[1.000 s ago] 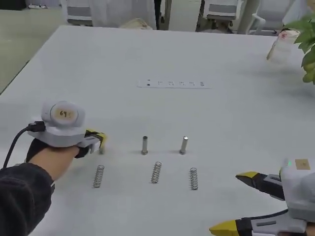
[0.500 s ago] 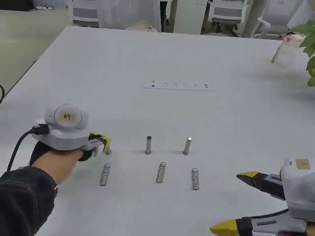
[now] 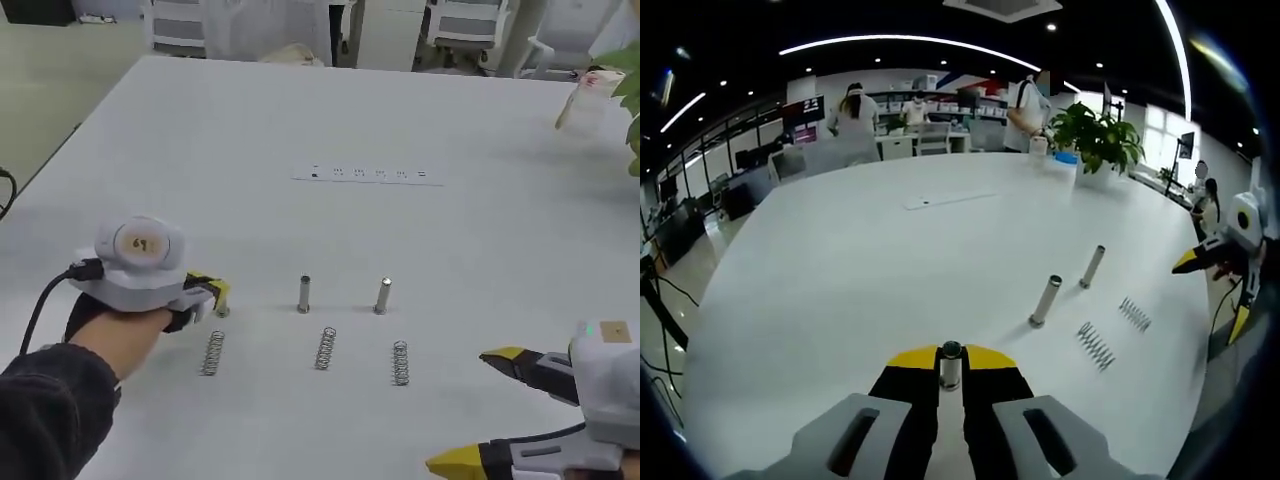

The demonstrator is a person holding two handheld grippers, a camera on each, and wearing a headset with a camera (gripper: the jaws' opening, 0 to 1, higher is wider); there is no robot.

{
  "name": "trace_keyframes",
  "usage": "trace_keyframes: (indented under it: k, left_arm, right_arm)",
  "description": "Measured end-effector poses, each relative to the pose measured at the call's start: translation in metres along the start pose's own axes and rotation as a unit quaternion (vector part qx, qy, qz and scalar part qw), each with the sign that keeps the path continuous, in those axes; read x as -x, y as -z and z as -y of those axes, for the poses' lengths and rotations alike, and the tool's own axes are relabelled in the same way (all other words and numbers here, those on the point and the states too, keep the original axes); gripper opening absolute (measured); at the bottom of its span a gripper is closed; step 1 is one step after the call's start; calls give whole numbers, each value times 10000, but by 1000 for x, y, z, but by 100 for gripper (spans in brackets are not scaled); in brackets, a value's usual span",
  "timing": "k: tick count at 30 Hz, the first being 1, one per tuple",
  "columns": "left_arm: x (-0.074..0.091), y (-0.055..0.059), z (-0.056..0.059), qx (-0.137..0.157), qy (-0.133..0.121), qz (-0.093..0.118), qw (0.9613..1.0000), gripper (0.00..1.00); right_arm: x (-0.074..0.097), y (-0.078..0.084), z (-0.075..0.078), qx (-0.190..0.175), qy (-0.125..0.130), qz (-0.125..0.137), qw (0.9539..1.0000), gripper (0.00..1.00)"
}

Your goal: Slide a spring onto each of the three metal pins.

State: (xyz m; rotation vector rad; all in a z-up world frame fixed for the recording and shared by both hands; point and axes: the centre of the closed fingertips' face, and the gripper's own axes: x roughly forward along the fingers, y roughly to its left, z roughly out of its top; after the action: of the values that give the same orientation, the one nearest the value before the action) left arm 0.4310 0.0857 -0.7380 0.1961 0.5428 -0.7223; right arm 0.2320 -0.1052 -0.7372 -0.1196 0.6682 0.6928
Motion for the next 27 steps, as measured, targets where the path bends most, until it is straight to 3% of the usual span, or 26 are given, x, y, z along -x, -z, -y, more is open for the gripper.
trace_keyframes:
  k: [15,27]
  left_arm:
    - [-1,-3,-1,53,73,70,9999,5]
    - [4,-8,-2,164,72,185,9997,23]
  right_arm:
    - [-1,-1,-1,8,-5,-11,10000,90]
    - [-1,-2,-2,29,-18,3,10000,90]
